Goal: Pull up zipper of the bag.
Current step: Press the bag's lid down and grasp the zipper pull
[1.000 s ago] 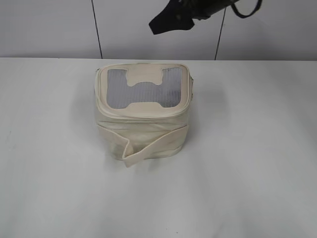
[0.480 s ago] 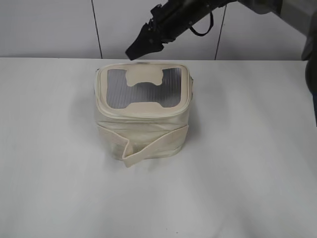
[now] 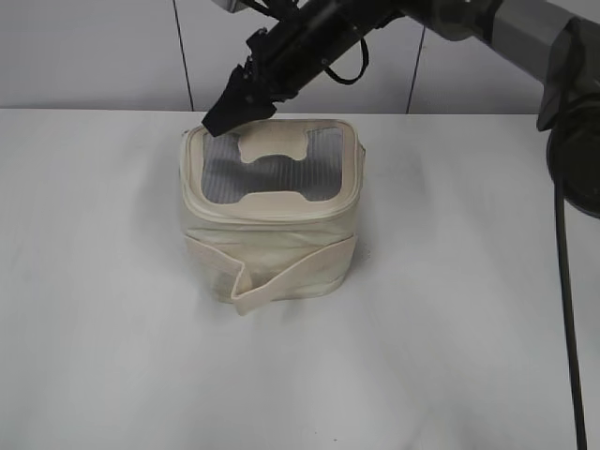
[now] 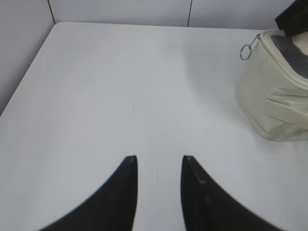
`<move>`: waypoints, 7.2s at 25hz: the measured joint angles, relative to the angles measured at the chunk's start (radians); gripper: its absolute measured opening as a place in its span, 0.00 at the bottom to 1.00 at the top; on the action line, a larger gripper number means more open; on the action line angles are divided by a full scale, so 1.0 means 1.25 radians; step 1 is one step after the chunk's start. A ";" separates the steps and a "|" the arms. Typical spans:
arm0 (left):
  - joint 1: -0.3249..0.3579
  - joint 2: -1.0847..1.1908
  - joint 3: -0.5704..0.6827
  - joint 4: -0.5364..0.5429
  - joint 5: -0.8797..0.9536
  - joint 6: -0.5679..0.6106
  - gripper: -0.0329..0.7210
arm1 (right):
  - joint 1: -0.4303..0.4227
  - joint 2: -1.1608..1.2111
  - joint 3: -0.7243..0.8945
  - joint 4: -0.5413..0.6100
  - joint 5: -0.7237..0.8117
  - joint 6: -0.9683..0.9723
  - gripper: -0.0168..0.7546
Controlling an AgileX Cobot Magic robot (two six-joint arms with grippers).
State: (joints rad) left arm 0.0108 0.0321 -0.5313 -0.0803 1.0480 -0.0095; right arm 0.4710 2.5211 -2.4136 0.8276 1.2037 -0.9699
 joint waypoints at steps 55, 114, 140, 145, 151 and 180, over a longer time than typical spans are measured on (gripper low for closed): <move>-0.004 1.447 -0.297 -1.277 -0.298 1.629 0.54 | -0.001 0.046 -0.048 -0.045 0.011 0.081 0.12; -0.140 1.518 -0.420 -1.243 -0.344 1.712 0.05 | -0.002 0.046 -0.052 -0.066 0.011 0.119 0.12; -0.174 1.440 -0.363 -1.224 -0.563 1.601 0.04 | 0.001 0.053 -0.052 -0.030 -0.018 0.157 0.09; -0.182 1.527 -0.437 -1.223 -0.544 1.601 0.04 | -0.003 0.054 -0.052 -0.035 -0.026 0.142 0.09; -0.195 1.541 -0.463 -1.272 -0.638 1.586 0.03 | -0.003 0.054 -0.052 -0.042 -0.036 0.135 0.09; -0.191 1.113 -0.119 -1.124 -0.588 1.350 0.03 | -0.004 0.053 -0.051 0.002 0.013 0.207 0.09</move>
State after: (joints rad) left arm -0.2282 1.4230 -0.6801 -1.4858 0.3125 1.6779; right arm 0.4657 2.5877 -2.4767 0.8305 1.2197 -0.7116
